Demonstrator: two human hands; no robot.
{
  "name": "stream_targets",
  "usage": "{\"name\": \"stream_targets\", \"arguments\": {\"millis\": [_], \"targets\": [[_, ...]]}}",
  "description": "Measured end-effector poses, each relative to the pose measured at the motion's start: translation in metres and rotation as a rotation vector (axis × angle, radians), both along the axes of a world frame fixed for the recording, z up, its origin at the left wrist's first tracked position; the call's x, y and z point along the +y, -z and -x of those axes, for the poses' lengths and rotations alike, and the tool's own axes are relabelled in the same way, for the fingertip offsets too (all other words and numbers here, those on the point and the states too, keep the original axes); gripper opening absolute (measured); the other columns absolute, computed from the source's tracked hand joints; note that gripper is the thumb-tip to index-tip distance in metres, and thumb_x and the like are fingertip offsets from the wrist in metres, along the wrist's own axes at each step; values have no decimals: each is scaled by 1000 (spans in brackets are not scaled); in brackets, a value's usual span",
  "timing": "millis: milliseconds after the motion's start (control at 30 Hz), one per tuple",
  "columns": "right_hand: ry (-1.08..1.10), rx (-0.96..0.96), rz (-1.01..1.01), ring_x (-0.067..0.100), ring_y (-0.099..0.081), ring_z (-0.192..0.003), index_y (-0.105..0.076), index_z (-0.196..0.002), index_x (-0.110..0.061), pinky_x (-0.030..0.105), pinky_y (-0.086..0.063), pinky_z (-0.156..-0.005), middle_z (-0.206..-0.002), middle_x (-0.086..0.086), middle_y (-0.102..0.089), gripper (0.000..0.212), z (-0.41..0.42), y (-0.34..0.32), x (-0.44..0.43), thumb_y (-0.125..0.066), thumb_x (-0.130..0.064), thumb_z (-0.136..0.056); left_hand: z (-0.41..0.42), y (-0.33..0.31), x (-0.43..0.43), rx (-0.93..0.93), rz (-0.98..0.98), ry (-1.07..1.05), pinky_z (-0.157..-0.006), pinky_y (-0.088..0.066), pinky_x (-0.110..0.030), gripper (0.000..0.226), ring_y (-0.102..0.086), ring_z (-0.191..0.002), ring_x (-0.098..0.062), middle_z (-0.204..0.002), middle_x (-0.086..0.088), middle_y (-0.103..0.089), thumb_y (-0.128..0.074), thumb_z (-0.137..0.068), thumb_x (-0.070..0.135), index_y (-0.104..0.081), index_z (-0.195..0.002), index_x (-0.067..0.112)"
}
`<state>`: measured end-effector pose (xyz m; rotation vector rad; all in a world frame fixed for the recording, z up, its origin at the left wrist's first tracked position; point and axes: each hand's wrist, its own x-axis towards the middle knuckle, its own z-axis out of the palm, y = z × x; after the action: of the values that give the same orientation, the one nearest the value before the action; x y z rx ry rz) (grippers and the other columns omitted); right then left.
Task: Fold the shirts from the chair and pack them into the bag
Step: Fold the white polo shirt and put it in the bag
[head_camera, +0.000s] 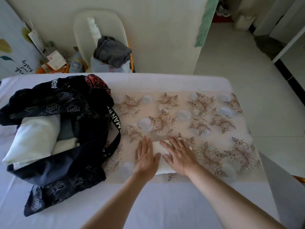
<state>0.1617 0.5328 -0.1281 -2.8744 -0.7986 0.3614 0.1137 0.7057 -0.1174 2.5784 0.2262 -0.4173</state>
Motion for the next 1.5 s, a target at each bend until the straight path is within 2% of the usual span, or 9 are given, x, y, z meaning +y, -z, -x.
{"name": "stream_targets", "arguments": {"millis": [267, 500, 600, 733, 900, 1067, 1233, 1333, 1500], "targets": [[231, 166, -71, 20, 15, -151, -4, -156, -42, 52, -3, -121, -165, 3, 7, 71, 26, -8, -3, -6, -67, -89, -30, -31, 7, 295, 189, -439, -89, -50, -34, 74, -56, -112, -28, -124, -10, -56, -76, -75, 46, -45, -134, 12], [87, -61, -112, 23, -8, -152, -21, -154, -28, 63, -4, -118, -163, 5, -16, 85, 35, -39, -4, -52, -54, -79, -15, -53, 20, 270, 555, -319, -67, -47, -27, 49, -62, -92, -21, -102, -1, -65, -82, -74, 14, -62, -118, 21], [-2, 42, -144, 21, -23, -148, -8, -158, -30, 45, -18, -119, -163, 2, -21, 108, 28, -74, -1, -71, -45, -73, 2, -67, 34, 53, 497, -39, -69, -45, -29, 43, -59, -95, -20, -103, 2, -66, -78, -74, 11, -62, -107, 32], [-14, 51, 26, 19, -59, -117, -50, -137, -36, 33, -26, -104, -126, -6, -66, 68, 30, -102, 13, -72, -43, -74, 33, -79, 54, -130, 509, 83, -74, -54, -34, 46, -62, -94, -11, -102, 14, -68, -73, -73, 6, -63, -103, 39], [-76, -326, 123, 25, -56, -91, -59, -106, -21, 40, -45, -81, -97, 0, -58, 37, 72, -73, 31, -74, -15, -73, 74, -70, 78, -247, 242, 272, -100, -42, -27, 54, -50, -116, -7, -125, 18, -55, -75, -72, 13, -59, -119, 33], [-131, -40, 192, 25, -38, -125, -44, -138, -26, 42, -44, -93, -144, 4, -33, 72, 124, -46, 28, -46, -64, -77, 112, -51, 82, 18, 119, 441, -114, -22, -24, 45, -34, -131, 0, -142, 21, -44, -64, -91, 35, -52, -134, 36], [-48, -99, -92, 29, -51, -125, -62, -124, -23, 43, -45, -96, -138, 5, -50, 42, 121, -52, 12, -39, -37, -92, 99, -47, 54, -223, -2, 359, -103, -34, -29, 29, -50, -124, -15, -127, 9, -63, -47, -99, 25, -63, -123, 30], [29, -76, 34, 35, -19, -150, -34, -153, -21, 50, -23, -119, -163, 14, -17, 59, 109, -46, 10, -47, -32, -97, 85, -44, 34, -353, -81, 327, -112, -26, -32, 37, -32, -140, -17, -147, 5, -45, -50, -97, 28, -54, -135, 26], [-21, 172, 105, 24, 21, -151, 19, -155, -27, 45, 2, -124, -162, 6, 24, 91, 113, -21, -4, -17, -76, -87, 94, 3, 28, -149, -325, 574, -121, 5, -53, 110, 19, -149, -33, -162, -8, 22, -44, -80, 80, 5, -157, 20]]}}
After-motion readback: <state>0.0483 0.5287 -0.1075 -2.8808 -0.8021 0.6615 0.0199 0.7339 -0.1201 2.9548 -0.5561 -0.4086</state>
